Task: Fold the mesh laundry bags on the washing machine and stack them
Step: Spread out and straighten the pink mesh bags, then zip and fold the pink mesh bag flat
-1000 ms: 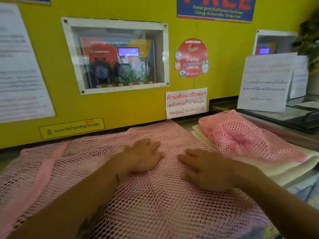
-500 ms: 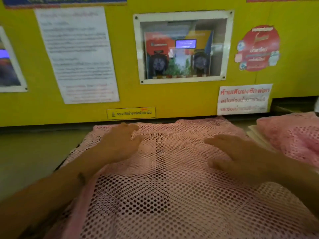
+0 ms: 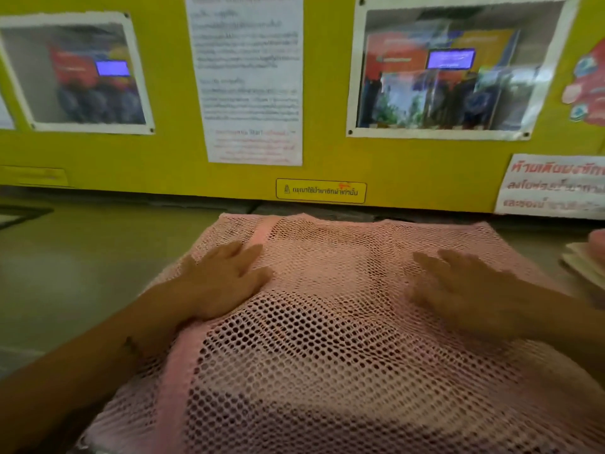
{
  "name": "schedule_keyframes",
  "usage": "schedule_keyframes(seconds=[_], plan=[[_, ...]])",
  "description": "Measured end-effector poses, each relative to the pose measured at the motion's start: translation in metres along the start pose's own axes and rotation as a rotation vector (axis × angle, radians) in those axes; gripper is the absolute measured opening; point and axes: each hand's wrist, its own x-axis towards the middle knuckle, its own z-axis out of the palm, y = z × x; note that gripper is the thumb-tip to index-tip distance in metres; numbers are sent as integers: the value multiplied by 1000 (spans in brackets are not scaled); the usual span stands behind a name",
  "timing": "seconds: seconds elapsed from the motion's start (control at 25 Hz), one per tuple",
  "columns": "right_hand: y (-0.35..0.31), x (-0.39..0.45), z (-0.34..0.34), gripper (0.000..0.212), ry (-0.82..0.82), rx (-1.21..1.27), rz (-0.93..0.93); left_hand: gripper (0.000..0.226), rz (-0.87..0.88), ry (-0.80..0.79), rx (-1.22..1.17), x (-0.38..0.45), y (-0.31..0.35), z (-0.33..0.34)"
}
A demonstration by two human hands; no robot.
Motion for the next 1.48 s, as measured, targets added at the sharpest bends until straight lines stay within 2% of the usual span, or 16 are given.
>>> schedule_keyframes(seconds=[0.08, 0.2, 0.32, 0.44, 0.64, 0.72, 0.8, 0.88, 0.96, 1.0, 1.12, 1.2, 1.24, 1.36, 1.44, 1.48], plan=[[10, -2, 2, 118, 37, 11, 56, 82, 10, 49, -34, -4, 0, -2], [18, -5, 9, 125, -27, 2, 86, 82, 49, 144, -116, 2, 14, -12], [18, -20, -5, 102, 20, 147, 61, 54, 180, 266, -180, 10, 41, -33], [35, -46, -37, 77, 237, 258, 99, 32, 320, 346, -277, 18, 84, -60], [117, -93, -83, 67, 594, 204, 195, 21, 498, 406, -418, 31, 179, -86], [163, -106, -91, 65, 659, 162, 313, 20, 573, 389, -428, 33, 223, -86], [206, -117, -91, 68, 536, 170, 443, 20, 635, 341, -424, 32, 265, -80], [233, -128, -80, 72, 299, 198, 473, 22, 673, 298, -397, 30, 307, -68], [243, -137, -63, 71, 152, 246, 434, 24, 694, 248, -369, 29, 347, -52], [244, -137, -54, 68, 156, 252, 420, 26, 706, 218, -362, 28, 364, -44], [247, -132, -39, 53, 397, 238, 355, 41, 756, 75, -406, 23, 408, -20], [246, -131, -43, 36, 564, 365, 216, 62, 789, -31, -403, 19, 428, -7], [245, -130, -47, 27, 612, 499, 141, 62, 810, -38, -386, 18, 435, -1], [236, -124, -61, 13, 701, 965, -53, 16, 779, 177, -414, 23, 441, -3], [238, -116, -68, 25, 690, 1154, -76, 17, 661, 341, -586, 30, 429, -23], [241, -111, -69, 36, 601, 1184, -71, 21, 599, 401, -668, 35, 419, -36]])
